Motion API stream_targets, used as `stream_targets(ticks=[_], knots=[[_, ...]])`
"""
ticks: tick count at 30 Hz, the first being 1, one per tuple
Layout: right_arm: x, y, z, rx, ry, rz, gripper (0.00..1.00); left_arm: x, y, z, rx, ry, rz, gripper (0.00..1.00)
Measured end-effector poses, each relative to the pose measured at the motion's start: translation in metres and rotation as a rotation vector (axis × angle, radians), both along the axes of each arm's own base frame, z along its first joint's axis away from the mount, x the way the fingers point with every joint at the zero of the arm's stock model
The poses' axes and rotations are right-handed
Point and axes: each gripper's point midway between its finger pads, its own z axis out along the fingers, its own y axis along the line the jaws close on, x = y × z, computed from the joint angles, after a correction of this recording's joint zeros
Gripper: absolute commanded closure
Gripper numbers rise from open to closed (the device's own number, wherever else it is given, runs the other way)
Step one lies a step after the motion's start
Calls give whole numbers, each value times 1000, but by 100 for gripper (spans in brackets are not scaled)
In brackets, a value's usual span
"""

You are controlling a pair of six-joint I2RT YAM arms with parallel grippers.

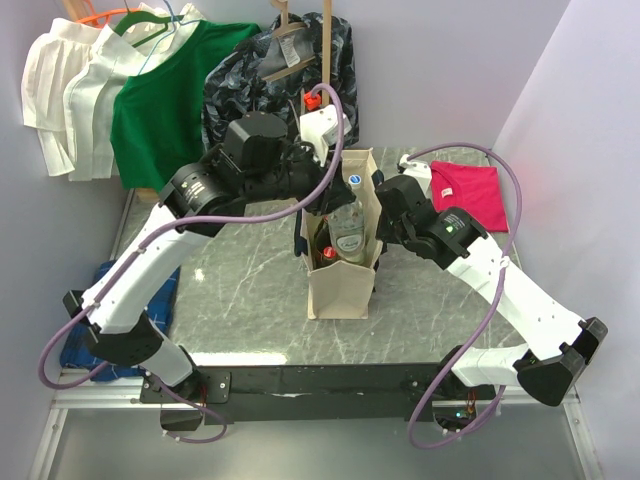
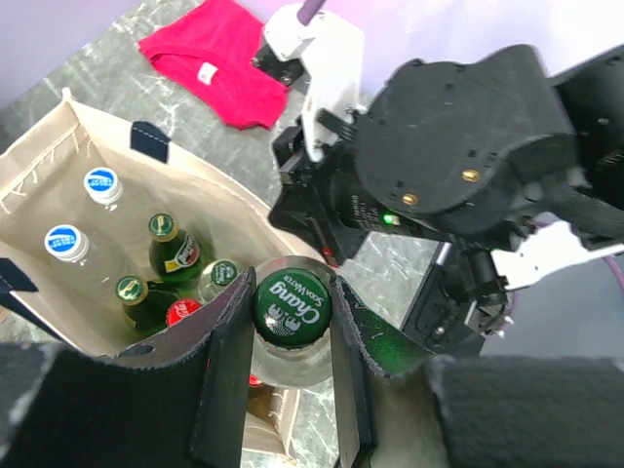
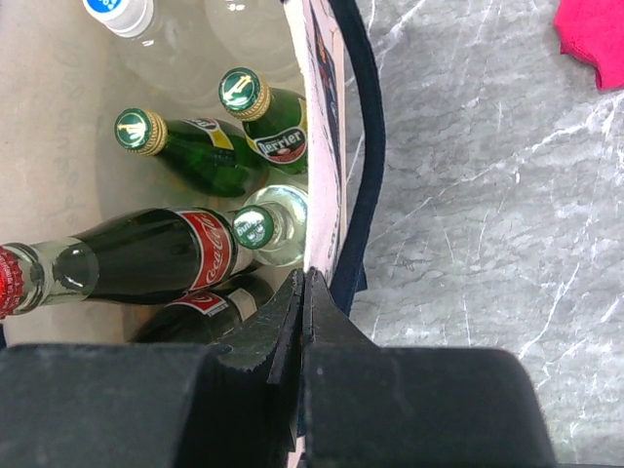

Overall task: Place the beverage into the canvas bag
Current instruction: Place the drink in the canvas bag.

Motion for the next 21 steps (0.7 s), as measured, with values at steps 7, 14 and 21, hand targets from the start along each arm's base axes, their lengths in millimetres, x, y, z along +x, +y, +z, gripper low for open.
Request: stream_targets(ticks=[7, 14, 21], knots=[[0, 0, 0, 1, -1, -4, 100, 13, -7, -10, 18, -6, 44, 99], [0, -1, 0, -1, -2, -6, 100, 22, -18, -31, 35, 4, 49, 99], [0, -1, 0, 5, -1, -11, 100, 28, -26, -49, 60, 21, 48, 99]])
